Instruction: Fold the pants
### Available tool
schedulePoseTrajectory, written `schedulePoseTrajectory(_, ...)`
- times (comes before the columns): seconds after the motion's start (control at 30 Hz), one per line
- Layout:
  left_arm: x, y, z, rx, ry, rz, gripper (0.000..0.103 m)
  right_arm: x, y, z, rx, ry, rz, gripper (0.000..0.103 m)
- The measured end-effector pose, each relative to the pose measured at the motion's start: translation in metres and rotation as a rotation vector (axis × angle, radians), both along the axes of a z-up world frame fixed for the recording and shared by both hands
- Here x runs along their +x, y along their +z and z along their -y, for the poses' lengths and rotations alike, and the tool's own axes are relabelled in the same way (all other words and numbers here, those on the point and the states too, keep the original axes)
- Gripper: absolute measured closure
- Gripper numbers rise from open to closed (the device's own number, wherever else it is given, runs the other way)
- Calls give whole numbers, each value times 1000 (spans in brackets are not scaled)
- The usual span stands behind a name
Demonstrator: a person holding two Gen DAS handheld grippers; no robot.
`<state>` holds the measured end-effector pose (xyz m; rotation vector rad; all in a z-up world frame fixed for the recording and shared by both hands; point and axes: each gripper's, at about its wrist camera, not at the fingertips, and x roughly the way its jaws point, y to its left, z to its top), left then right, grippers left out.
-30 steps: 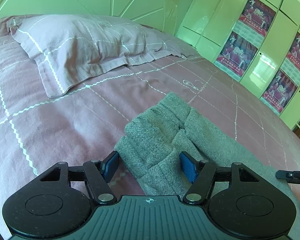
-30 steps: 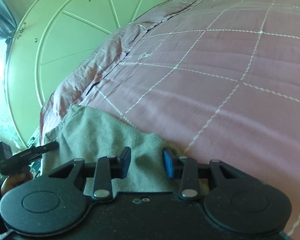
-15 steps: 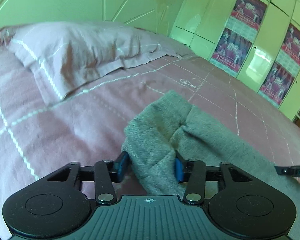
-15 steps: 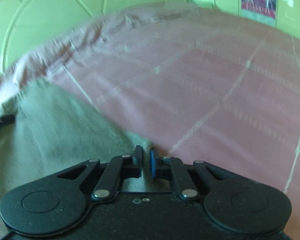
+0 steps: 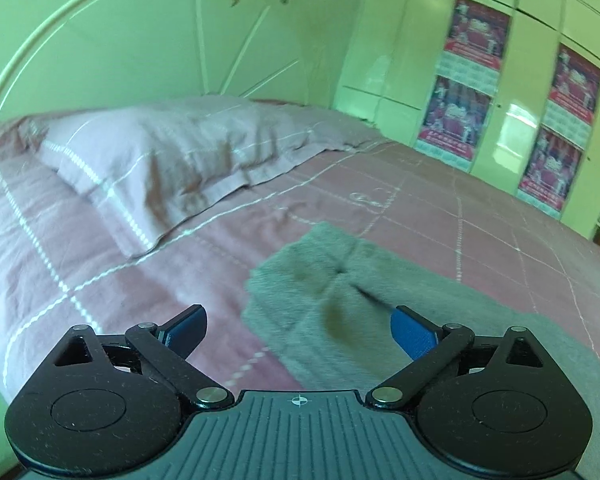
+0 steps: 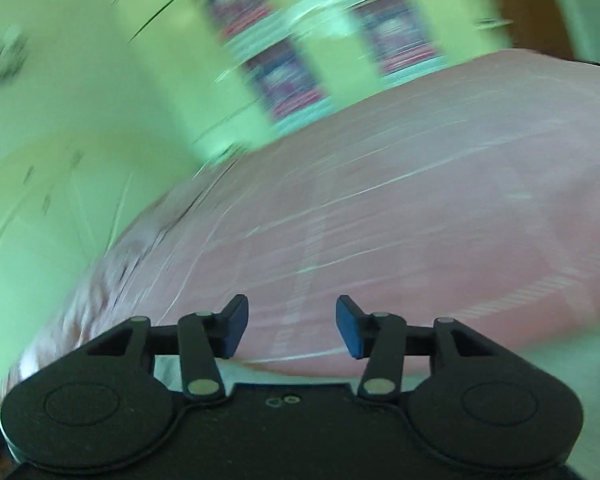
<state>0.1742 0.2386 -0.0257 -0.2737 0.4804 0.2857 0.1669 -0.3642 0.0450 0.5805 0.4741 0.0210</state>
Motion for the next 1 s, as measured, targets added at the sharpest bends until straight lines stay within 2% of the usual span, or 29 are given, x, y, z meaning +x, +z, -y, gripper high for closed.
schedulePoseTrajectory(0.07,2,3,19,36,-44,-2,3,-58,-2,47,40,-175,26,62)
schedulePoseTrajectory(0.17,5,5,50,78,-123,-13,2,-128,-14,92,81,-391,39,66)
schedulePoseTrajectory(0.3,7,-1,88,103,-201,-64,0,-174,-53,121,239,-561,13,68)
schedulePoseTrajectory(0.43,4,-13,115,149,-270,-146,0,-167,-88,128,350,-595,-5,69)
schedulePoseTrajectory(0.47,4,-16,121,183,-282,-177,0,-161,-95,129,376,-594,-5,69)
schedulePoseTrajectory(0.53,-4,-20,131,237,-294,-182,0,-148,-108,131,407,-592,-17,69)
schedulePoseTrajectory(0.57,-7,-19,131,230,-293,-178,0,-144,-112,131,423,-587,-13,70)
schedulePoseTrajectory(0.67,-12,-16,132,220,-297,-183,0,-145,-112,126,423,-609,15,73)
schedulePoseTrajectory(0.73,-14,-15,134,224,-296,-183,0,-148,-108,124,426,-577,50,77)
schedulePoseTrajectory(0.83,-15,-17,138,230,-290,-183,0,-134,-107,131,399,-550,-3,79)
schedulePoseTrajectory(0.93,-13,-18,138,233,-287,-183,0,-133,-101,139,367,-535,-6,103)
schedulePoseTrajectory(1.0,-12,-18,135,229,-292,-179,0,-138,-97,140,341,-520,-33,103)
